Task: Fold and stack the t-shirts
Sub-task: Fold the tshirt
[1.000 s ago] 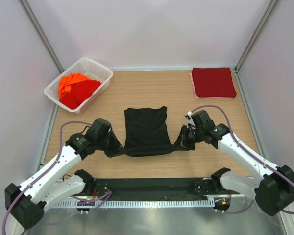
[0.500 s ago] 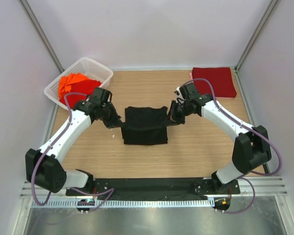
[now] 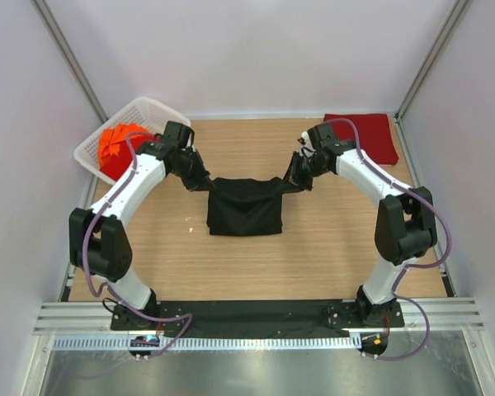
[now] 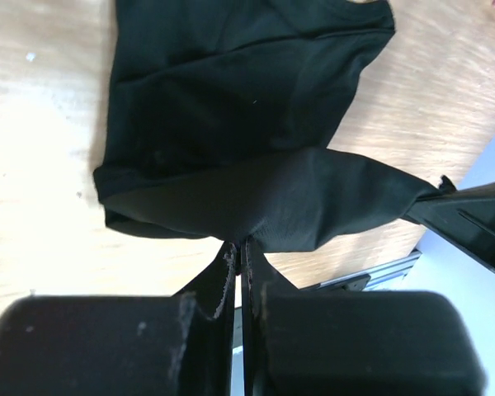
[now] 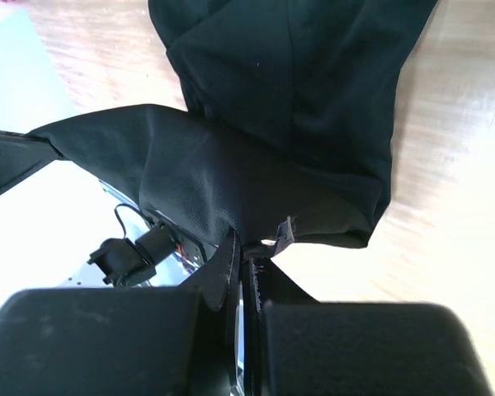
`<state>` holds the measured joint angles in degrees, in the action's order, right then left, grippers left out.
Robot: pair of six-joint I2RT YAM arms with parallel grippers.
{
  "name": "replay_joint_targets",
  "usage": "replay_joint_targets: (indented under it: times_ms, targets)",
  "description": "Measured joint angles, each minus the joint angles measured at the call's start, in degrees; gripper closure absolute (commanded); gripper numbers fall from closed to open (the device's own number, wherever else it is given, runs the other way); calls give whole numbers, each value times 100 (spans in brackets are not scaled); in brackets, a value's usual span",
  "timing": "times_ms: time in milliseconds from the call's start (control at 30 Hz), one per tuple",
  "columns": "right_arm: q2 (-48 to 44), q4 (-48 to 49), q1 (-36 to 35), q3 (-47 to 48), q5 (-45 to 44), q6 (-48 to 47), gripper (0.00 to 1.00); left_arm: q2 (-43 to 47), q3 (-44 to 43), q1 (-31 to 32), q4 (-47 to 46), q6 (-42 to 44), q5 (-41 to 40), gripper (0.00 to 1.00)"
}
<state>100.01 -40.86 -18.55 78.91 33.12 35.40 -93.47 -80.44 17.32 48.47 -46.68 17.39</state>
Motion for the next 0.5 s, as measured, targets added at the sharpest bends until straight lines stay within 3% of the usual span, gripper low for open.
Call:
replay_joint_targets:
  times_ms: [500]
  targets:
    - [1241,24,332,876,369,-131,99,-1143,-721,-289,-190,79,173,100]
